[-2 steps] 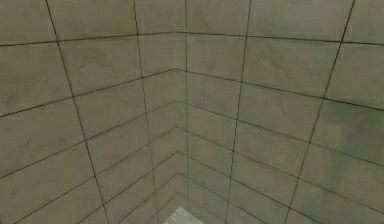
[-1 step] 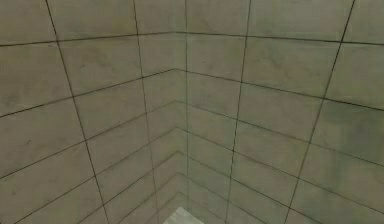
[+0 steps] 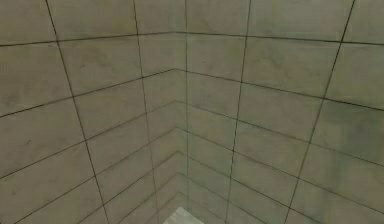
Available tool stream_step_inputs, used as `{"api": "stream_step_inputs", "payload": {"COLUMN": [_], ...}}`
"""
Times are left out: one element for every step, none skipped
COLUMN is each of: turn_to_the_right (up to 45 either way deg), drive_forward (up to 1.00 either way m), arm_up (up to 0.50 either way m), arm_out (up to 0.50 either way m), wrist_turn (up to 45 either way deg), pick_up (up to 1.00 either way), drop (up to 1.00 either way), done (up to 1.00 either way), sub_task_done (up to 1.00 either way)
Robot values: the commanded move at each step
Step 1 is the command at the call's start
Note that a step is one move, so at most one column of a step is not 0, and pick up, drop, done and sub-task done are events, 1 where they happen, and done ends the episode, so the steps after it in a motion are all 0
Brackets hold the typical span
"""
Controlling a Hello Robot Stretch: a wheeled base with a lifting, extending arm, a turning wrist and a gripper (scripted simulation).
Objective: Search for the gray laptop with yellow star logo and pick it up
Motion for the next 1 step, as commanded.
{"api": "stream_step_inputs", "payload": {"turn_to_the_right": [0.0], "drive_forward": [0.0], "arm_up": [0.0], "arm_out": [0.0], "wrist_turn": [0.0], "pick_up": [1.0], "drop": [0.0], "done": [0.0], "sub_task_done": [0.0]}}
